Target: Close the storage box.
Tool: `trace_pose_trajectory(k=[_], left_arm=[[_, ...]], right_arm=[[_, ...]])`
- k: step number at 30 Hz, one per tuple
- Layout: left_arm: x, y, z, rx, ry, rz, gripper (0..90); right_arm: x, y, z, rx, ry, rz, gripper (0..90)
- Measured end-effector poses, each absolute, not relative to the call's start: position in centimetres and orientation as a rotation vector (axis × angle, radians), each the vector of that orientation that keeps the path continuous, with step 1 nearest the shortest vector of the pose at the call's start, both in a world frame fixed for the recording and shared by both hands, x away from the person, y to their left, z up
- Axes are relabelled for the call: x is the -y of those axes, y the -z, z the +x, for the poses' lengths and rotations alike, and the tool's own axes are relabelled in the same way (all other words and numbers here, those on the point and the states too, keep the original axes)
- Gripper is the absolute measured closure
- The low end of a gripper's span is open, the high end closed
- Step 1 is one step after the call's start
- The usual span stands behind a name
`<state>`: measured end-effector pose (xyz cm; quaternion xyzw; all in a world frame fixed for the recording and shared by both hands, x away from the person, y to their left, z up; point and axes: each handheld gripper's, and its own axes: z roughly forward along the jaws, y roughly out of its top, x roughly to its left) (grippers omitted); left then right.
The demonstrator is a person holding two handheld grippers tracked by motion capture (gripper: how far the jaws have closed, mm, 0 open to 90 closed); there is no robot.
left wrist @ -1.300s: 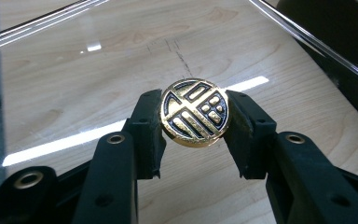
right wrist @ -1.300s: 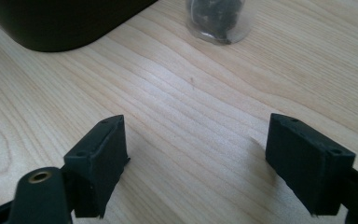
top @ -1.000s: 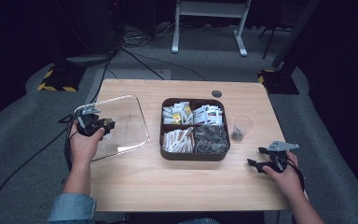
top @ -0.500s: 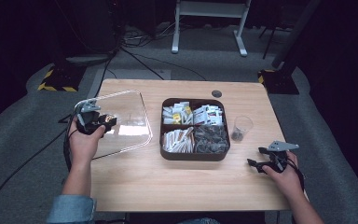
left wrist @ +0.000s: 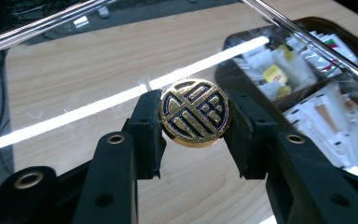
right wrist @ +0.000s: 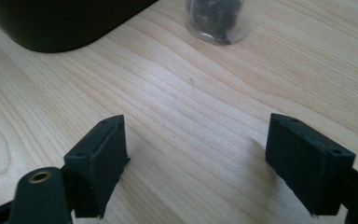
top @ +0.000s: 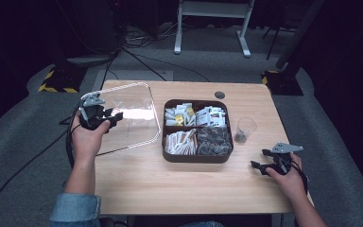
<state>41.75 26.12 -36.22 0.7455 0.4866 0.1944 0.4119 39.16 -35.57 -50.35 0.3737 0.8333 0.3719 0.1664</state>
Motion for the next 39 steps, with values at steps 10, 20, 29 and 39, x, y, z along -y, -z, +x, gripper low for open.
trace_pose_trajectory(k=[10,20,29,39], left_arm=[[-23.7,34.4,41.9,-1.154,-0.489,1.848,58.4],[-19.5,34.0,43.1,-1.110,-0.471,1.897,58.4],[-15.6,34.0,44.3,-1.032,-0.443,1.932,58.4],[-11.0,33.7,45.0,-0.976,-0.408,1.964,58.4]], right_arm=[[35.6,50.3,39.2,-2.373,-1.058,1.063,20.5],[35.6,50.3,39.2,-2.373,-1.058,1.063,20.6],[35.6,50.3,39.2,-2.373,-1.058,1.063,20.5],[35.6,50.3,39.2,-2.373,-1.058,1.063,20.6]])
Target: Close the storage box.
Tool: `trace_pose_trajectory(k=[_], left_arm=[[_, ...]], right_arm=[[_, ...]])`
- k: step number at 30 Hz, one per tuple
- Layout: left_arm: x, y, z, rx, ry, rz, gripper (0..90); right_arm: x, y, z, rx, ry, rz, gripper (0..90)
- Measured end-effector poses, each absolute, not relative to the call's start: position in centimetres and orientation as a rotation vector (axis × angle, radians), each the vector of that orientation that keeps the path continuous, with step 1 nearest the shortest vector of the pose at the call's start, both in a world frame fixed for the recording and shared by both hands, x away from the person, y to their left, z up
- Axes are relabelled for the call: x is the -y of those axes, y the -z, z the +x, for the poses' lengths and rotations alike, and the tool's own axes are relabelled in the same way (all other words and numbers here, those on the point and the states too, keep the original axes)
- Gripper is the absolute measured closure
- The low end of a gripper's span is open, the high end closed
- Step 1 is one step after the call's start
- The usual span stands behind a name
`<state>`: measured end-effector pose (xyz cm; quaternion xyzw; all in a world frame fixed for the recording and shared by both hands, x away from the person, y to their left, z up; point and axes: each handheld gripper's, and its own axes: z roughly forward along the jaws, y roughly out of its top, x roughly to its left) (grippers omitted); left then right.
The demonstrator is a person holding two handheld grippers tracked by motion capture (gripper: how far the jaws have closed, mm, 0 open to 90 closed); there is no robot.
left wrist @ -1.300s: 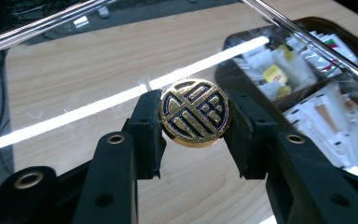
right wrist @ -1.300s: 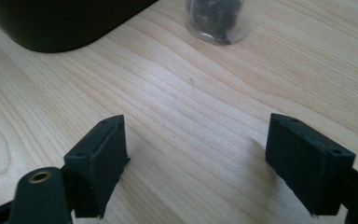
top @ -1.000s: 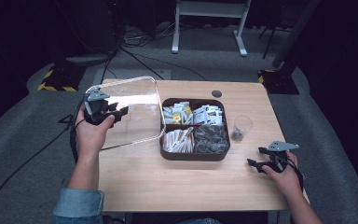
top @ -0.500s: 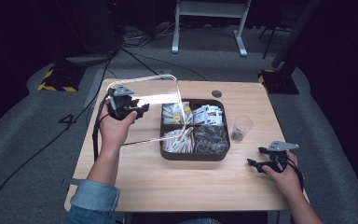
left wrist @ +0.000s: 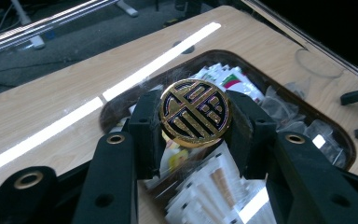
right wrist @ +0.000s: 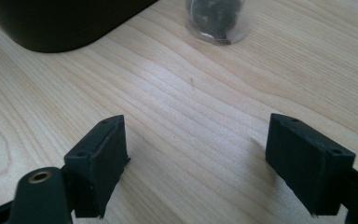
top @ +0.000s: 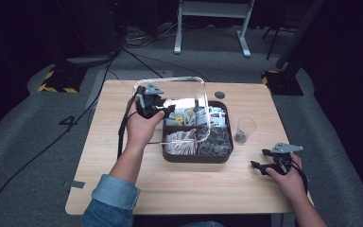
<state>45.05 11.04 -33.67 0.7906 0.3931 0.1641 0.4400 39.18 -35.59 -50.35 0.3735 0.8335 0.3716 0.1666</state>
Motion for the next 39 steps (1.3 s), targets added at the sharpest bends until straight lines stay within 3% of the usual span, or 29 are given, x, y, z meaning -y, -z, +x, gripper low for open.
trace_pose_trajectory(k=[22,39], left_arm=[[-3.1,36.4,46.8,-0.949,-0.339,2.029,58.4],[-0.8,39.6,47.8,-1.004,-0.336,2.080,58.3]], right_arm=[[35.6,50.3,39.2,-2.374,-1.058,1.062,20.5],[35.6,50.3,39.2,-2.373,-1.058,1.063,20.6]])
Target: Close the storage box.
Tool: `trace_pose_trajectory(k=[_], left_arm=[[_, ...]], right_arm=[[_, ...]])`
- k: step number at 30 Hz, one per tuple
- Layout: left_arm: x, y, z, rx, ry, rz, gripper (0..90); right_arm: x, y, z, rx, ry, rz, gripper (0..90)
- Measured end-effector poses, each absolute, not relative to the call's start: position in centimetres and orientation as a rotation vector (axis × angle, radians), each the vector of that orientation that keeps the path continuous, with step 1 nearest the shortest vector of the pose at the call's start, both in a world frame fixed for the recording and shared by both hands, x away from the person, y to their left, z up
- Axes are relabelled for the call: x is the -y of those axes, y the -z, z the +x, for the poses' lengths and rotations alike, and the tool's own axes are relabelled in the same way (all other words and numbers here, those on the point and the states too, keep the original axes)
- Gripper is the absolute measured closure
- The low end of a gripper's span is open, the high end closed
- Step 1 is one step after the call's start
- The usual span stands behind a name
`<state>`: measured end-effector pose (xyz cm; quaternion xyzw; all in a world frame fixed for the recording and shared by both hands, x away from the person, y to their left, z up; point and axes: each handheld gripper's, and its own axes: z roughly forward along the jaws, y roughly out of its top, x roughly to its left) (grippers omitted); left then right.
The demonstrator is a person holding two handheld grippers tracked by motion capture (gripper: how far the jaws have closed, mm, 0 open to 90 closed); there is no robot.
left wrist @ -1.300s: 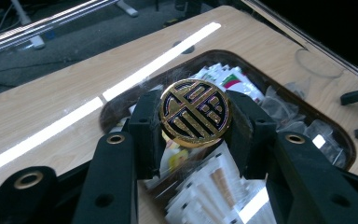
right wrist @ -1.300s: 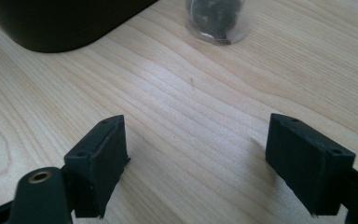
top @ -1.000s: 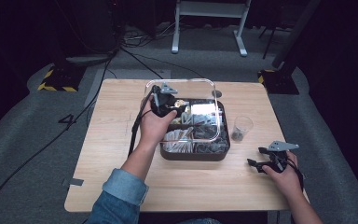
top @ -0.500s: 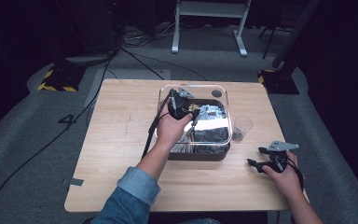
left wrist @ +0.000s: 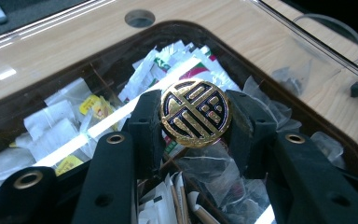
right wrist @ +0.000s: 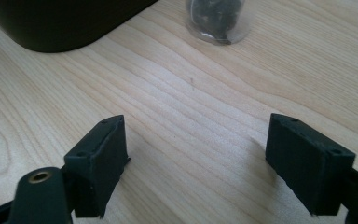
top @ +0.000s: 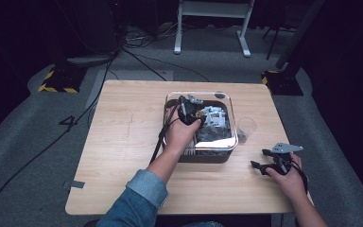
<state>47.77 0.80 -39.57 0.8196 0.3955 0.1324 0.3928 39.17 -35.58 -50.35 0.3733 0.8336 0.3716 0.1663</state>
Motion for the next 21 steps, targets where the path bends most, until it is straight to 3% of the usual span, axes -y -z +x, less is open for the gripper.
trace_pose_trajectory(k=[21], left_arm=[[-1.1,42.3,48.6,-1.043,-0.308,2.141,58.3]], right_arm=[[35.6,50.3,39.2,-2.374,-1.059,1.061,20.5]])
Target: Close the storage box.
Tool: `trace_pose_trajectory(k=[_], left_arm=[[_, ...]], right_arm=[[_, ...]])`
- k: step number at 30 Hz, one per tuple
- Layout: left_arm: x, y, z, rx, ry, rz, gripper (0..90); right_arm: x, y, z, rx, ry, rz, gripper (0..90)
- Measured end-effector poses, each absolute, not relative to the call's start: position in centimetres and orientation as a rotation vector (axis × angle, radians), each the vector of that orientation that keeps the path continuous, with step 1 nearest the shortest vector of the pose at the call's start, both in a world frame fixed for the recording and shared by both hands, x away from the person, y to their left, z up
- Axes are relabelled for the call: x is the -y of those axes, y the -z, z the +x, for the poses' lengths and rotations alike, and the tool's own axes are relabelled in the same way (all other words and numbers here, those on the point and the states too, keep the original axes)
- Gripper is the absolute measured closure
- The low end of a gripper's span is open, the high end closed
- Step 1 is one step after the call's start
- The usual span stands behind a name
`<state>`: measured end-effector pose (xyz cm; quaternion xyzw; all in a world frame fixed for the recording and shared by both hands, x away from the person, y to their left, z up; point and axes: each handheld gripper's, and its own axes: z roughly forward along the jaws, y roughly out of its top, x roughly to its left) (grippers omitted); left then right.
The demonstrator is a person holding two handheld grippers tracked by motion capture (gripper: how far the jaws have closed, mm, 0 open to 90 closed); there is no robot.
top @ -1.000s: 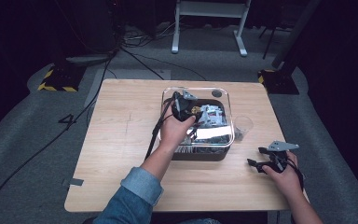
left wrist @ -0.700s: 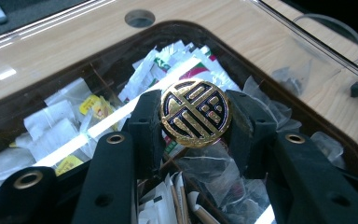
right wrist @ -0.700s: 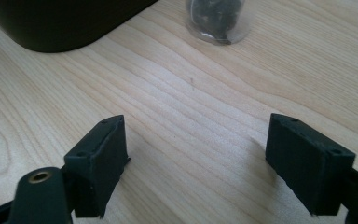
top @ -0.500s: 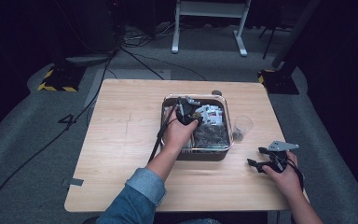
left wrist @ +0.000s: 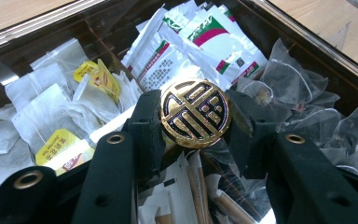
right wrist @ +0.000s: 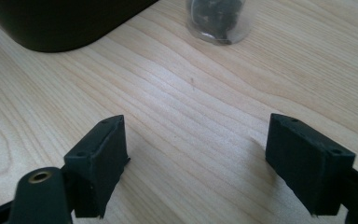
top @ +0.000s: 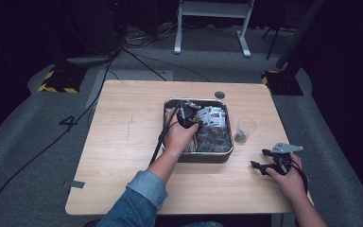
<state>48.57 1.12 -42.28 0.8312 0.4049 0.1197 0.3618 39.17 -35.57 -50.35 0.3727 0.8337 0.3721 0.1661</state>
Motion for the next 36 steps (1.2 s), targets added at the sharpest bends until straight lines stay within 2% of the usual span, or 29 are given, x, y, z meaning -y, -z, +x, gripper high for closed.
trace_pose_trajectory(k=[36], left_arm=[[-0.9,43.5,48.9,-1.028,-0.288,2.148,58.3]], right_arm=[[35.6,50.3,39.2,-2.374,-1.060,1.061,20.6]])
